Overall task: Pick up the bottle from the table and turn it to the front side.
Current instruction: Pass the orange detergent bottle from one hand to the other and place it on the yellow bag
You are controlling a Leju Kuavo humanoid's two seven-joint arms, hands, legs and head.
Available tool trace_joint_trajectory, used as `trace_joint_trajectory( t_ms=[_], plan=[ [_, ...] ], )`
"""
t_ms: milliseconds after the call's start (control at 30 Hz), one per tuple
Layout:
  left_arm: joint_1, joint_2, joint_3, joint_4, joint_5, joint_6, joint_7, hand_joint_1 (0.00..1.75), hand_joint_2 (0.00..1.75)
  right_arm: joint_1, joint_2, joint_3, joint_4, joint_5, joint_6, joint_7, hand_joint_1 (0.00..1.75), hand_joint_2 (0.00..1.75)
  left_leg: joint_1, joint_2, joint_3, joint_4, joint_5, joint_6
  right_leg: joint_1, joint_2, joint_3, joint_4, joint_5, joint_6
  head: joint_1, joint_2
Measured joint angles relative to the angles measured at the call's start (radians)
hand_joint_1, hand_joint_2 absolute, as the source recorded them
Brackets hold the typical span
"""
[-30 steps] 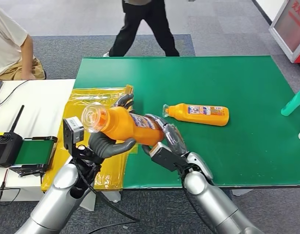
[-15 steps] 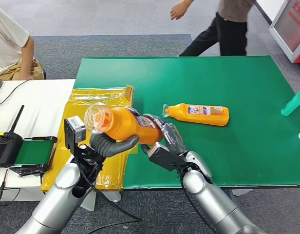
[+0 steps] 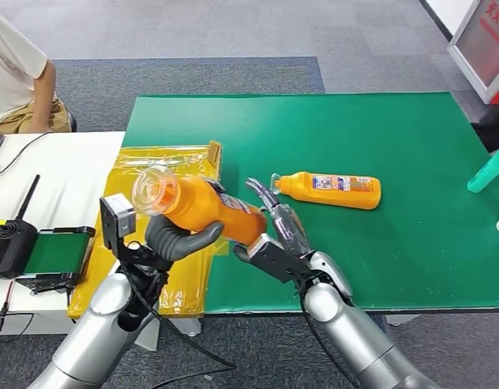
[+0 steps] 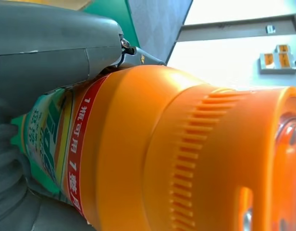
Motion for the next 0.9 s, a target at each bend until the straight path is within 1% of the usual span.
trace_joint_trajectory(
  t_ms=[33, 133, 267, 333, 433, 500, 567, 667, 800, 900],
  plan=[
    [0.006, 0.002, 0.004, -0.002, -0.047, 0.049, -0.015, 1.75, 1.75, 0.004, 0.000, -0.008, -0.001, -0.012, -0.010, 0.006, 0.00, 1.75, 0.000, 0.000, 0.000, 0.000, 0.000, 0.000, 0.000, 0.000, 0.000, 0.000, 0.000, 0.000, 0.000, 0.000],
    [0.032, 0.013, 0.034, -0.019, -0.249, 0.246, -0.053, 1.75, 1.75, 0.030, -0.002, -0.057, -0.016, -0.044, -0.043, 0.024, 0.00, 1.75, 0.000, 0.000, 0.000, 0.000, 0.000, 0.000, 0.000, 0.000, 0.000, 0.000, 0.000, 0.000, 0.000, 0.000],
    [0.066, 0.030, 0.099, -0.038, -0.507, 0.443, -0.056, 1.75, 1.75, 0.069, -0.007, -0.150, -0.059, -0.052, -0.068, 0.038, 0.00, 1.75, 0.000, 0.000, -0.001, 0.000, 0.000, 0.000, 0.000, 0.000, -0.001, 0.000, 0.000, 0.000, 0.000, 0.000],
    [0.078, 0.034, 0.130, -0.041, -0.661, 0.535, -0.047, 1.75, 1.75, 0.082, -0.008, -0.193, -0.085, -0.039, -0.073, 0.041, 0.00, 1.75, 0.000, 0.000, -0.001, 0.000, 0.000, 0.000, 0.000, 0.000, -0.001, 0.000, 0.000, 0.000, 0.000, 0.000],
    [0.086, 0.037, 0.174, -0.037, -0.931, 0.671, -0.009, 1.75, 1.75, 0.094, -0.007, -0.234, -0.133, -0.010, -0.073, 0.045, 0.00, 1.75, 0.000, 0.000, -0.001, 0.000, 0.000, 0.000, 0.000, 0.000, -0.001, 0.000, 0.000, 0.000, 0.000, 0.000],
    [0.087, 0.036, 0.203, -0.024, -1.090, 0.736, 0.019, 1.75, 1.75, 0.096, -0.007, -0.247, -0.161, 0.004, -0.072, 0.047, 0.00, 1.75, 0.000, 0.000, -0.001, 0.000, 0.000, 0.000, 0.000, 0.000, -0.001, 0.000, 0.000, 0.000, 0.000, 0.000],
    [0.087, 0.033, 0.232, 0.000, -1.204, 0.763, 0.036, 1.75, 1.75, 0.096, -0.006, -0.251, -0.183, 0.011, -0.071, 0.050, 0.00, 1.75, 0.000, 0.000, -0.001, 0.000, 0.000, 0.000, 0.000, 0.000, -0.001, 0.000, 0.000, 0.000, 0.000, 0.000],
    [0.077, 0.028, 0.265, 0.060, -1.323, 0.768, 0.058, 1.75, 1.75, 0.095, -0.005, -0.252, -0.210, 0.014, -0.068, 0.054, 0.00, 1.75, 0.000, 0.000, -0.001, 0.000, 0.001, 0.000, 0.000, 0.000, -0.001, 0.000, 0.001, 0.000, 0.000, 0.000],
    [0.046, 0.028, 0.285, 0.165, -1.403, 0.768, 0.070, 1.75, 1.75, 0.092, -0.004, -0.251, -0.237, 0.014, -0.060, 0.050, 0.00, 1.75, 0.000, 0.000, -0.001, 0.000, 0.001, 0.000, 0.000, 0.000, -0.001, 0.000, 0.001, 0.000, 0.000, 0.000],
    [-0.007, 0.035, 0.275, 0.274, -1.412, 0.730, 0.060, 1.75, 1.75, 0.092, -0.004, -0.247, -0.259, 0.011, -0.046, 0.040, 0.00, 1.75, 0.000, 0.000, -0.001, 0.000, 0.002, 0.000, 0.000, 0.000, -0.002, 0.000, 0.002, 0.000, 0.000, 0.000]
  ],
)
